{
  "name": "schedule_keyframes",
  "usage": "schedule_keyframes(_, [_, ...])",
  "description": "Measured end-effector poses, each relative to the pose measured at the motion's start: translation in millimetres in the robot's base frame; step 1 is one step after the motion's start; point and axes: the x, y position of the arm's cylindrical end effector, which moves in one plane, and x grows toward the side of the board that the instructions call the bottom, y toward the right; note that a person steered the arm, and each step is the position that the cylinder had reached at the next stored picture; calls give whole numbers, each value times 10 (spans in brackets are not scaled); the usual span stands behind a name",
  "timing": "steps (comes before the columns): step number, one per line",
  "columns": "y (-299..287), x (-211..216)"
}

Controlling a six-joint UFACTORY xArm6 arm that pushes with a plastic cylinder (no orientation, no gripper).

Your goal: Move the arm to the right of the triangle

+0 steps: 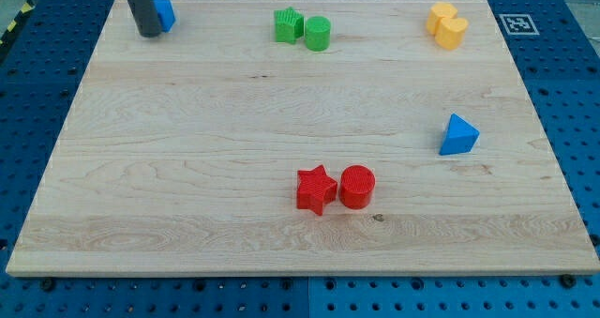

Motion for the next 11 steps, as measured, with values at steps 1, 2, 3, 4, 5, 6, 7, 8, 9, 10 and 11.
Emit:
schedule_keyframes(1, [18, 36])
schedule_keyframes(2, [298, 393])
schedule_keyframes(3, [773, 657])
schedule_keyframes(4, [1588, 800])
schedule_keyframes(5, [2477, 951])
schedule_keyframes(6, [3420, 1192])
schedule_keyframes(7, [4291, 1454])
schedule_keyframes(8, [4390, 1830])
schedule_keyframes(9, [4391, 2153])
schedule_keyframes(10, [4391, 2154])
schedule_keyframes(11, [4396, 2166])
